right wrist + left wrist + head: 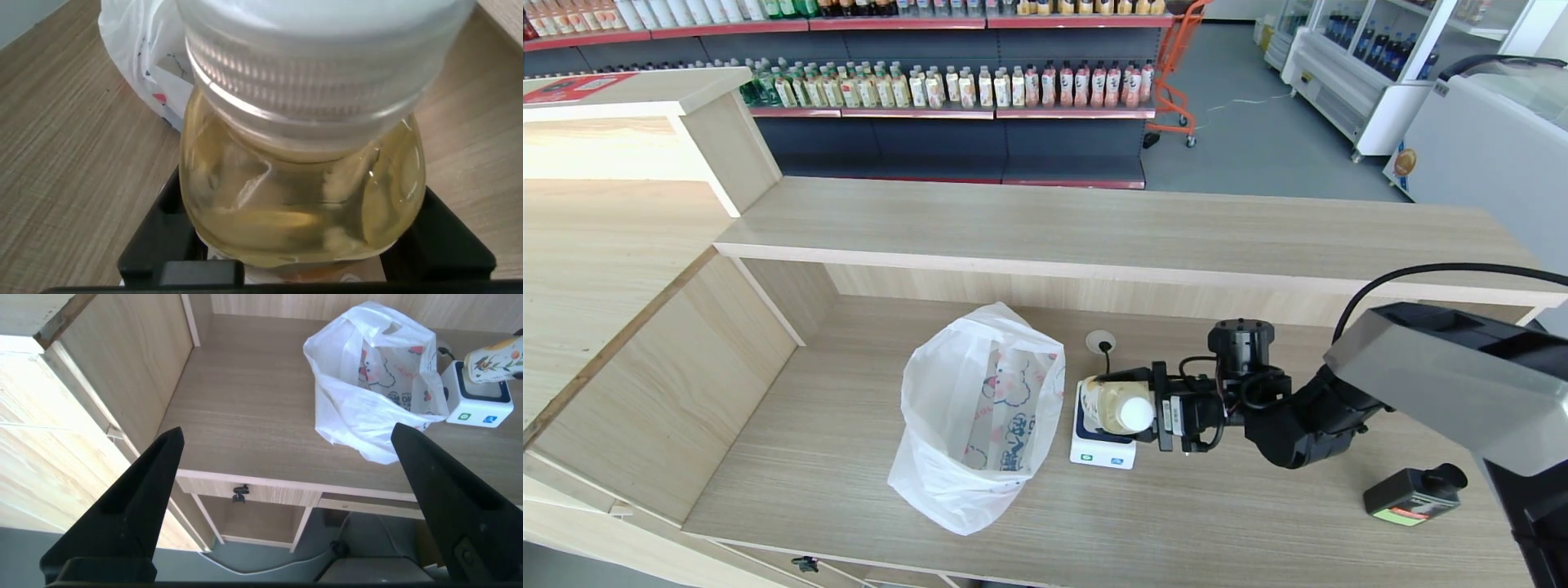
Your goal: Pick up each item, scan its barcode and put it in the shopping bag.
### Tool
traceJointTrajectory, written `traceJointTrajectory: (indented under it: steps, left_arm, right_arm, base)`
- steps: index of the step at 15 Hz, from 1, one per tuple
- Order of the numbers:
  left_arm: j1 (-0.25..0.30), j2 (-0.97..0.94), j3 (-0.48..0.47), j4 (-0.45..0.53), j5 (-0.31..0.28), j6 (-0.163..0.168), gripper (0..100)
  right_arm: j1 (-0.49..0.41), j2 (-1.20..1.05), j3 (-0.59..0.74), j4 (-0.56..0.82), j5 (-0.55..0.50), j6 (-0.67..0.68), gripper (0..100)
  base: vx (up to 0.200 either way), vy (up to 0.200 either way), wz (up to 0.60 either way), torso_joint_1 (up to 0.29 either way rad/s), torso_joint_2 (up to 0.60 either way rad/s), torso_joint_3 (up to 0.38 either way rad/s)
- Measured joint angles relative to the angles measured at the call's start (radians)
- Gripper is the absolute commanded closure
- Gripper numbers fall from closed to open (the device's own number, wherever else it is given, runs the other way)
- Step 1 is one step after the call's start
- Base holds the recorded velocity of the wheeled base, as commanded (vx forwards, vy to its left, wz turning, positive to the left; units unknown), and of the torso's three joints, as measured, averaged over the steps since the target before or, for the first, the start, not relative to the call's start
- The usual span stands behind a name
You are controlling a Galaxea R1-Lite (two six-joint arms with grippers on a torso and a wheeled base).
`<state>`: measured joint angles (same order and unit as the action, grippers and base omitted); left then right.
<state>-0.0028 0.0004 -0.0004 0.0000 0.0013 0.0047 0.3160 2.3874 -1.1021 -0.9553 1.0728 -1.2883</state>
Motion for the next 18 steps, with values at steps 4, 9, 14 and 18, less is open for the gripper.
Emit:
traceJointTrajectory:
  steps: [4,9,14,18]
  left_arm:
    - [0.000,0.000,0.000,0.000,0.000,0.000,0]
    - [0.000,0.000,0.000,0.000,0.000,0.000,0]
    - [0.000,0.000,0.000,0.000,0.000,0.000,0]
    - [0.000,0.000,0.000,0.000,0.000,0.000,0]
  right_arm:
    - [-0.039,-0.083,0.067,0.014,-0.003,0.132,100]
    - [-0.151,-0.437,0.322,0.007,0.014,0.688,100]
    - [-0.188,-0.829,0.629,0.010,-0.191,1.431,100]
    - [-0.196,-0.971,0.668,0.019,-0.484,1.583,100]
  base:
    - [0.000,0.000,0.00,0.000,0.00,0.000]
    - [0.000,0.000,0.00,0.000,0.00,0.000]
    - [0.000,0.000,0.00,0.000,0.00,0.000]
    - [0.000,0.000,0.00,0.000,0.00,0.000]
